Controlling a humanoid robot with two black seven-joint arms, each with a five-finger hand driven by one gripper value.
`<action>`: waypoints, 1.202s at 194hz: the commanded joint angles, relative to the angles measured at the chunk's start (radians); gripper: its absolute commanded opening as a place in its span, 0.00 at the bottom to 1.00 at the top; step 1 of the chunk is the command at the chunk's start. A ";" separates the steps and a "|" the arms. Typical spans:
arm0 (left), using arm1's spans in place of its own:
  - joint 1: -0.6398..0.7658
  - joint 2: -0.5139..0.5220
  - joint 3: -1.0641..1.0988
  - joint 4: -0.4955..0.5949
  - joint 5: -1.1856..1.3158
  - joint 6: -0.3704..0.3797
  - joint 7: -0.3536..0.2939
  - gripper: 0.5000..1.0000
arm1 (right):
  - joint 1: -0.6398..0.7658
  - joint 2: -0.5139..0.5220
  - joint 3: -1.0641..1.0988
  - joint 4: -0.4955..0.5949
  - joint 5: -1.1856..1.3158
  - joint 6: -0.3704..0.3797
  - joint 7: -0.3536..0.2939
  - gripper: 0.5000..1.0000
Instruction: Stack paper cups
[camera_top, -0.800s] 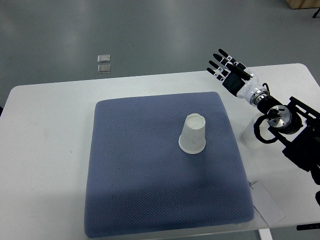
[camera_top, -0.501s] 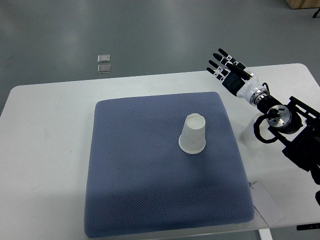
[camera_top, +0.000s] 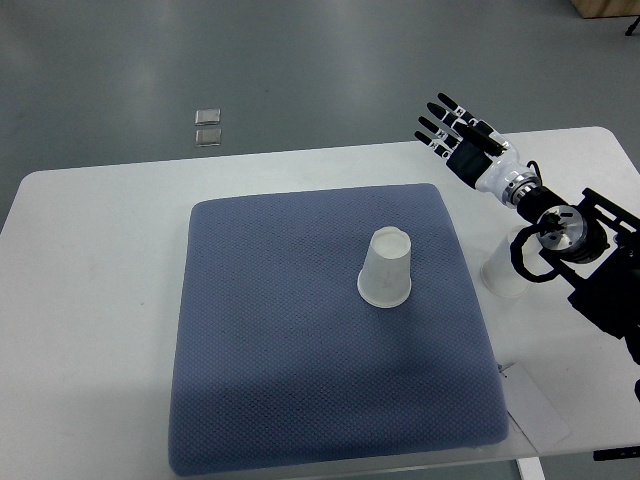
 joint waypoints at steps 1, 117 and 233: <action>0.001 0.000 0.001 0.003 0.000 0.000 0.000 1.00 | 0.009 -0.015 -0.003 0.003 -0.006 0.002 -0.007 0.83; 0.001 0.000 0.002 0.006 0.000 0.000 0.000 1.00 | 0.364 -0.437 -0.501 0.141 -0.374 0.080 -0.169 0.83; 0.001 0.000 0.002 0.004 0.000 0.000 0.000 1.00 | 1.105 -0.502 -1.377 0.394 -0.724 0.305 -0.250 0.83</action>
